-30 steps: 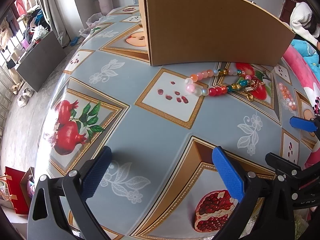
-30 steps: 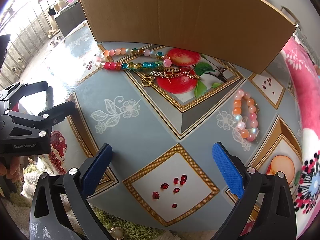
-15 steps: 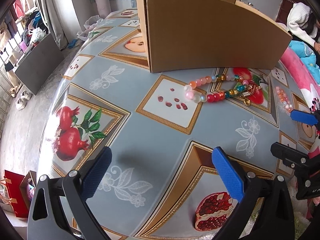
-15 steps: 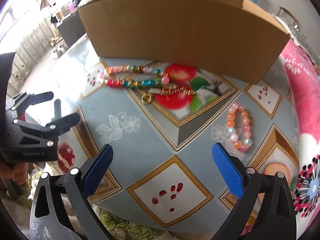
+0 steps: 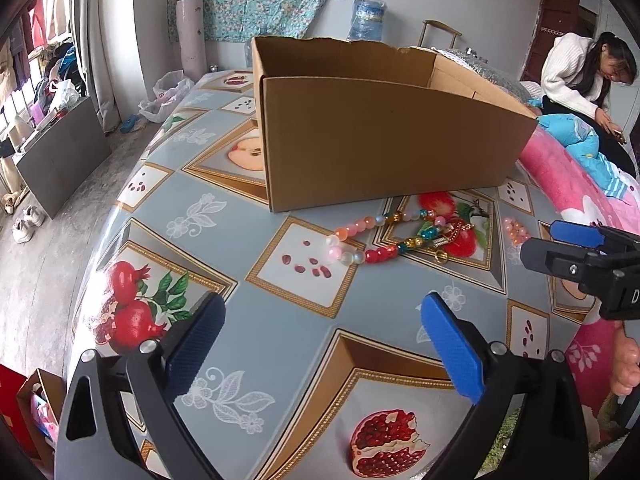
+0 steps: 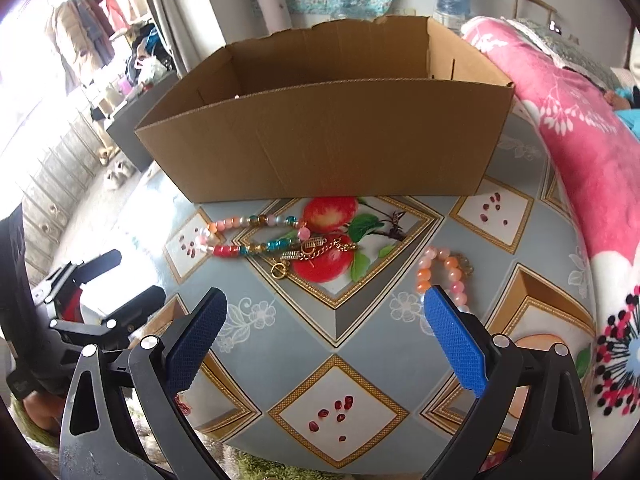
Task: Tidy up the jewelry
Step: 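Move both tools toward the multicolour bead bracelet in front of the box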
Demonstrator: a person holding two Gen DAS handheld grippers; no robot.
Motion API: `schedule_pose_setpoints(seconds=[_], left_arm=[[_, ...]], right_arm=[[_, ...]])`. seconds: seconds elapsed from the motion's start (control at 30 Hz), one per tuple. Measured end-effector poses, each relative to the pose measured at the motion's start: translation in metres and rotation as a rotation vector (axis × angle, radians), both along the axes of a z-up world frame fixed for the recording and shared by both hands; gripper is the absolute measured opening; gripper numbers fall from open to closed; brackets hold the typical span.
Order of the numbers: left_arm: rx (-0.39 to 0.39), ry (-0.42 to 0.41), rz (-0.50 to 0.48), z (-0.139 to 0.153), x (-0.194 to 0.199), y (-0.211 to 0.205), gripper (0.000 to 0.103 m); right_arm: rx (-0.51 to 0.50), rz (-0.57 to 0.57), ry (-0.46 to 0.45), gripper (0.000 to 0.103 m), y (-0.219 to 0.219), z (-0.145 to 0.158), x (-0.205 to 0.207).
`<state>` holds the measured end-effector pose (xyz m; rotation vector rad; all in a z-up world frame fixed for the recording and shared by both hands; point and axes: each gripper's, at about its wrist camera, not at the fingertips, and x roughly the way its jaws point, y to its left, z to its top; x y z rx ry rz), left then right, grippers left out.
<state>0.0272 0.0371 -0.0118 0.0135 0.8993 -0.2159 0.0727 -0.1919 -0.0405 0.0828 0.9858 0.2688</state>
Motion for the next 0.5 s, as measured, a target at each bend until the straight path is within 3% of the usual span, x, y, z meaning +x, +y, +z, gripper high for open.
schedule_pose_setpoints(seconds=[0.23, 0.3, 0.37, 0.5], left_arm=[[0.028, -0.068, -0.042, 0.006, 0.002, -0.012, 0.085], [0.029, -0.07, -0.055, 0.007, 0.006, -0.014, 0.083], [0.009, -0.057, -0.076, 0.004, 0.011, -0.016, 0.079], [-0.006, -0.039, -0.096, 0.001, 0.025, -0.022, 0.066]], right_arm=[[-0.017, -0.025, -0.172, 0.094, -0.014, 0.004, -0.026], [-0.032, -0.043, -0.149, 0.093, -0.017, -0.003, -0.023], [0.023, -0.041, -0.109, 0.086, -0.018, -0.007, -0.018], [0.115, -0.027, -0.093, 0.083, -0.019, -0.003, -0.005]])
